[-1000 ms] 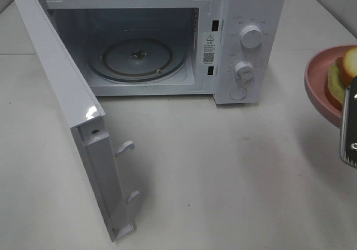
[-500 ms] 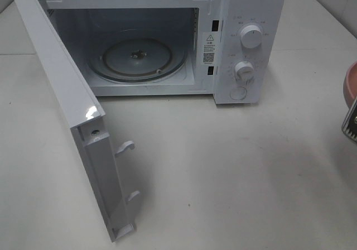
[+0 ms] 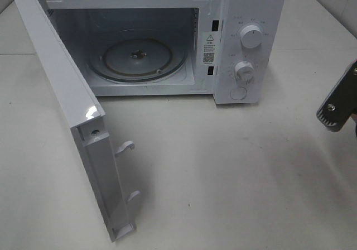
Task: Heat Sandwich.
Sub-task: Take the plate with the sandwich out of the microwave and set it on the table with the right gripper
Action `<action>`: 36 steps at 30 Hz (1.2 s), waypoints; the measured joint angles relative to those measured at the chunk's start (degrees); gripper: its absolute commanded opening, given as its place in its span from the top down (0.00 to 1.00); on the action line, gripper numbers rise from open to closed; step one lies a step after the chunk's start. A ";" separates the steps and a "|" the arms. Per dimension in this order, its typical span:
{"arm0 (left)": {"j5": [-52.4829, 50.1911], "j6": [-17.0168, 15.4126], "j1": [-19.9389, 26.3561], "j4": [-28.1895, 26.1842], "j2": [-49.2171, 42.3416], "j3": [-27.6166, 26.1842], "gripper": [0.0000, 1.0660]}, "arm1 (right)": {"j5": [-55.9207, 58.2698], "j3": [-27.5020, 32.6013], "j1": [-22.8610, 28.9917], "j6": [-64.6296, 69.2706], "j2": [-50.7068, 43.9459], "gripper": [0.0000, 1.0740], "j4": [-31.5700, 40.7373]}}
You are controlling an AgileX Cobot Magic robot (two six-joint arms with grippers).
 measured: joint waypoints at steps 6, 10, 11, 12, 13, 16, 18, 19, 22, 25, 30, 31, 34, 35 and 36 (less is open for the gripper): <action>0.00 0.00 0.00 0.00 0.00 0.00 0.08 | -1.60 0.00 0.00 4.58 3.67 1.00 -2.29; 0.00 0.00 0.00 0.00 0.00 0.00 0.08 | -2.92 0.00 -0.74 8.37 6.70 1.00 -4.47; 0.00 0.00 0.00 0.00 0.00 0.00 0.08 | -3.61 0.00 -1.38 8.94 7.45 1.00 -4.76; 0.00 0.00 0.00 0.00 0.00 0.00 0.08 | -4.98 0.00 -3.15 9.97 8.77 1.00 -5.10; 0.00 0.00 0.00 0.00 0.00 0.00 0.08 | -5.50 0.00 -4.01 10.31 9.45 1.00 -5.10; 0.00 0.00 0.00 0.00 0.00 0.00 0.08 | -7.45 0.00 -6.93 10.71 11.00 1.00 -5.21; 0.00 0.00 0.00 0.00 0.00 0.00 0.08 | -8.77 0.00 -8.71 11.29 11.52 1.00 -5.27; 0.00 0.00 0.00 0.00 0.00 0.00 0.08 | -8.77 0.00 -8.71 11.29 11.52 1.00 -5.27; 0.00 0.00 0.00 0.00 0.00 0.00 0.08 | -11.52 0.00 -12.83 12.15 12.43 1.00 -5.44; 0.00 0.00 0.00 0.00 0.00 0.00 0.08 | -12.49 0.00 -15.81 12.20 13.24 1.00 -5.90; 0.00 0.00 0.00 0.00 0.00 0.00 0.08 | -14.61 0.00 -20.57 12.89 14.84 1.00 -6.70; 0.00 0.00 0.00 0.00 0.00 0.00 0.08 | -15.07 0.00 -21.26 13.29 15.18 1.00 -6.88; 0.00 0.00 0.00 0.00 0.00 0.00 0.08 | -16.79 0.00 -23.26 13.81 16.39 1.00 -7.73; 0.00 0.00 0.00 0.00 0.00 0.00 0.08 | -17.30 0.00 -23.84 13.92 16.79 1.00 -8.25; 0.00 0.00 0.00 0.00 0.00 0.00 0.08 | -17.76 0.00 -24.29 14.27 17.19 1.00 -8.65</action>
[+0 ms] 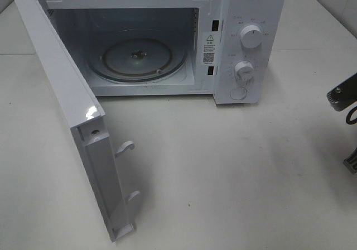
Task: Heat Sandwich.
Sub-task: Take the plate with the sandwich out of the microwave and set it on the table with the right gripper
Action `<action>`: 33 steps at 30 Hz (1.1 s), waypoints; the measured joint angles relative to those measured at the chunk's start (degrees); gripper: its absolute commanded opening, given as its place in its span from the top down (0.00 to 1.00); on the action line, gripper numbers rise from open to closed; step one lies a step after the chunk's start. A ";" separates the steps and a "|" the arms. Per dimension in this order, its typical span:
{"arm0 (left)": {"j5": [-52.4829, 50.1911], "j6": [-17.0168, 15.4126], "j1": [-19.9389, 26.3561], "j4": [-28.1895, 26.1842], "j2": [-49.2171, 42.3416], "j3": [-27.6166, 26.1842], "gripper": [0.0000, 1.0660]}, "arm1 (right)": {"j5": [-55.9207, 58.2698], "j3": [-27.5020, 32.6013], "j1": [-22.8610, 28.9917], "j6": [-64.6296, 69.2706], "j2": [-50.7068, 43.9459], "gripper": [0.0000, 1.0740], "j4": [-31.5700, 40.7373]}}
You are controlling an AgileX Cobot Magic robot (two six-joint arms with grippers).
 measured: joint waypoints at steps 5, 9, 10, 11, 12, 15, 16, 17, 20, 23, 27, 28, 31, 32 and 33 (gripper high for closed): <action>0.00 0.00 0.00 0.06 0.00 0.00 0.08 | -1.55 0.00 -2.06 3.15 2.92 1.00 -2.86; 0.00 0.00 0.00 0.06 0.00 0.00 0.08 | -2.35 0.00 -2.41 7.22 6.13 1.00 -5.90; 0.00 0.00 0.00 0.06 0.00 0.00 0.08 | -3.15 -0.06 -2.41 9.40 8.02 1.00 -7.39; 0.00 0.00 0.00 0.06 0.00 0.00 0.08 | -3.15 -0.06 -2.41 9.40 8.02 1.00 -7.39; 0.00 0.00 0.00 0.06 0.00 0.00 0.08 | -3.61 -0.06 -2.41 10.37 8.82 1.00 -7.91; 0.00 0.00 0.00 0.06 0.00 0.00 0.08 | -5.33 -0.11 -2.41 13.06 11.52 1.00 -9.97; 0.00 0.00 0.00 0.06 0.00 0.00 0.08 | -5.84 -0.11 -2.41 13.98 12.55 1.00 -10.66; 0.00 0.00 0.00 0.06 0.00 0.00 0.08 | -6.19 -0.11 -2.41 14.55 13.35 1.00 -11.23; 0.00 0.00 0.00 0.06 0.00 0.00 0.08 | -6.76 -0.11 -2.41 17.07 16.21 1.00 -13.58; 0.00 0.00 0.00 0.06 0.00 0.00 0.08 | -7.39 -0.11 -2.41 20.68 19.02 1.00 -17.19; 0.00 0.00 0.00 0.06 0.00 0.00 0.08 | -7.73 -0.17 -2.41 23.38 20.23 1.00 -19.60; 0.00 0.00 0.00 0.06 0.00 0.00 0.08 | -7.79 -0.17 -2.41 23.43 20.23 1.00 -19.77; 0.00 0.00 0.00 0.06 0.00 0.00 0.08 | -8.14 -0.17 -2.41 23.55 20.23 0.99 -20.05; 0.00 0.00 0.00 0.06 0.00 0.00 0.08 | -8.19 -0.17 -2.41 23.55 20.23 0.99 -20.11; 0.00 0.00 0.00 0.06 0.00 0.00 0.08 | -8.19 -0.17 -2.41 23.55 20.23 0.99 -20.11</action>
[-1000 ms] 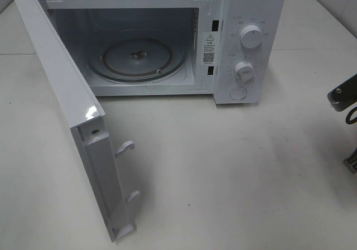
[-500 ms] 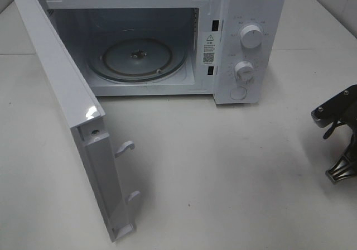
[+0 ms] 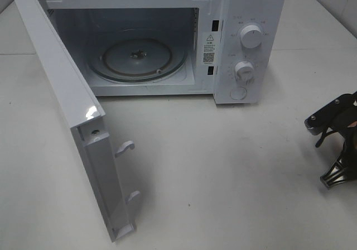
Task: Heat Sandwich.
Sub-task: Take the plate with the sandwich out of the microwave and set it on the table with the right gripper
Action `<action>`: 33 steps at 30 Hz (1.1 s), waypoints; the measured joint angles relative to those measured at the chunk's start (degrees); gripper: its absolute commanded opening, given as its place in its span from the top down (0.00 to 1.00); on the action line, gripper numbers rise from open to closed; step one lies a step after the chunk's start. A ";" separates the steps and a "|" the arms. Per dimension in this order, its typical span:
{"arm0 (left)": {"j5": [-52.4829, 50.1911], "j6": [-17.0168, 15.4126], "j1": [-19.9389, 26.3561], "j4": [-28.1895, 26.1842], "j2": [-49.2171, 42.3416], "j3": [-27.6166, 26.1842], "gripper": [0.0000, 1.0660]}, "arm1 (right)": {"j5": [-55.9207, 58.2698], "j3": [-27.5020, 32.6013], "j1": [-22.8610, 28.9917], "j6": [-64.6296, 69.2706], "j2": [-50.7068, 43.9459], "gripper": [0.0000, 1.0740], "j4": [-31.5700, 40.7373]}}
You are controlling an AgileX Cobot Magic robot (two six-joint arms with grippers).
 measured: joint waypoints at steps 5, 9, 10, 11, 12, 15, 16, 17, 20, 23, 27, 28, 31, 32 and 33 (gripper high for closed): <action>0.00 0.00 0.00 0.00 0.00 0.00 0.08 | -0.29 0.00 0.00 -0.06 0.00 0.97 0.00; 0.00 0.00 0.00 0.00 0.00 0.00 0.08 | -0.29 0.00 0.00 -0.11 0.00 0.91 0.29; 0.00 0.00 0.00 0.00 0.00 0.00 0.08 | -0.29 0.00 0.00 -0.17 0.00 0.89 0.40; 0.00 0.00 0.00 0.00 0.00 0.00 0.08 | -0.29 0.00 0.00 -0.63 0.00 0.82 0.57; 0.00 0.00 0.00 0.00 0.00 0.00 0.08 | -0.29 0.00 0.00 -0.86 0.00 0.78 0.97; 0.00 0.00 0.00 0.00 0.00 0.00 0.08 | -0.40 -0.11 0.00 -3.09 0.00 0.69 3.32; 0.00 0.00 0.00 0.00 0.00 0.00 0.08 | -0.40 -0.29 0.00 -4.24 0.00 0.61 4.58; 0.00 0.00 0.00 0.00 0.00 0.00 0.08 | -0.23 -0.52 0.00 -5.73 0.00 0.56 5.96; 0.00 0.00 0.00 0.00 0.00 0.00 0.08 | 0.00 -1.60 0.00 -11.63 -0.63 0.46 10.77; 0.00 0.00 0.00 0.00 0.00 0.00 0.08 | -0.23 -2.23 0.00 -15.76 -1.55 0.41 15.47; 0.00 0.00 0.00 0.00 0.00 0.00 0.08 | -0.63 -3.04 0.00 -23.78 -4.64 0.38 23.89; 0.00 0.00 0.00 0.00 0.00 0.00 0.08 | -0.52 -3.21 0.00 -25.78 -5.73 0.38 25.95; 0.00 0.00 0.00 0.00 0.00 0.00 0.08 | 0.80 -3.84 0.00 -32.09 -9.97 0.36 33.86; 0.00 0.00 0.00 0.00 0.00 0.00 0.08 | 0.80 -3.84 0.00 -32.09 -9.97 0.36 33.86; 0.00 0.00 0.00 0.00 0.00 0.00 0.08 | 1.43 -3.90 0.00 -34.72 -12.20 0.34 37.53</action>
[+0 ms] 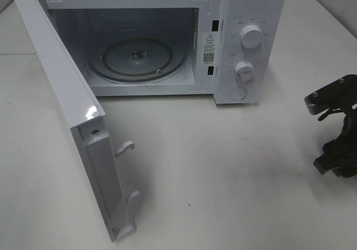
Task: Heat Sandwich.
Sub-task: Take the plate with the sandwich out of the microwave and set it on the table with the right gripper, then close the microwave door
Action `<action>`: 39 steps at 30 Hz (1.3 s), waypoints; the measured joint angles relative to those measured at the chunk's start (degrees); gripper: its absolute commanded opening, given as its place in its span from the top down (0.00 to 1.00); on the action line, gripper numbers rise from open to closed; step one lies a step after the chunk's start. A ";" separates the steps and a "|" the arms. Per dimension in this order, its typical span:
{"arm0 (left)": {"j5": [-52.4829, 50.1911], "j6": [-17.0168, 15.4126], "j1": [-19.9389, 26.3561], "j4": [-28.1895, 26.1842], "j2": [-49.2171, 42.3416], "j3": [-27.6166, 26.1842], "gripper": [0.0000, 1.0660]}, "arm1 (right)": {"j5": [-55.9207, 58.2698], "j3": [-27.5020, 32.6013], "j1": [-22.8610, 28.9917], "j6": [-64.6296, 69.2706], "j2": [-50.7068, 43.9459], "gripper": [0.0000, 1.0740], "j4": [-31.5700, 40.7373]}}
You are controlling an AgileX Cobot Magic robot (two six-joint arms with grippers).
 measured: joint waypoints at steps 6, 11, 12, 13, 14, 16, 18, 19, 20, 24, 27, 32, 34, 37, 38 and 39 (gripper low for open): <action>0.00 0.00 0.00 0.00 0.00 0.00 0.08 | 2.75 0.00 0.00 -8.48 -7.22 0.26 11.40; 0.00 0.00 0.00 0.00 0.00 0.00 0.08 | 5.61 0.00 0.00 -13.92 -13.69 0.26 19.02; 0.00 0.00 0.00 0.00 0.00 0.00 0.08 | 5.61 0.00 0.00 -13.92 -13.69 0.26 19.02; 0.00 0.00 0.00 0.00 0.00 0.00 0.08 | 7.22 0.00 0.00 -15.76 -16.21 0.27 22.00; 0.00 0.00 0.00 0.00 0.00 0.00 0.08 | 8.14 0.00 0.00 -16.84 -17.59 0.27 23.49; 0.00 0.00 0.00 0.00 0.00 0.00 0.08 | 9.74 0.00 0.00 -18.39 -20.05 0.28 26.01; 0.00 0.00 0.00 0.00 0.00 0.00 0.08 | 11.46 0.00 0.00 -19.71 -22.75 0.28 28.13; 0.00 0.00 0.00 0.00 0.00 0.00 0.08 | 12.20 0.00 0.00 -19.94 -24.12 0.29 28.93; 0.00 0.00 0.00 0.00 0.00 0.00 0.08 | 12.72 0.00 0.00 -20.17 -25.21 0.29 29.45; 0.00 0.00 0.00 0.00 0.00 0.00 0.08 | 15.36 0.00 0.00 -20.80 -30.02 0.29 30.19; 0.00 0.00 0.00 0.00 0.00 0.00 0.08 | 17.42 0.00 0.00 -20.97 -33.46 0.29 30.19; 0.00 0.00 0.00 0.00 0.00 0.00 0.08 | 21.60 0.00 0.00 -20.97 -39.42 0.29 30.19; 0.00 0.00 0.00 0.00 0.00 0.00 0.08 | 23.43 0.00 0.00 -20.97 -43.14 0.29 30.19; 0.00 0.00 0.00 0.00 0.00 0.00 0.08 | 24.75 0.00 0.00 -20.97 -45.49 0.29 30.19; 0.00 0.00 0.00 0.00 0.00 0.00 0.08 | 25.32 0.00 0.00 -20.97 -46.75 0.29 30.25; 0.00 0.00 0.00 0.00 0.00 0.00 0.08 | 26.47 0.00 0.00 -20.97 -49.16 0.29 30.25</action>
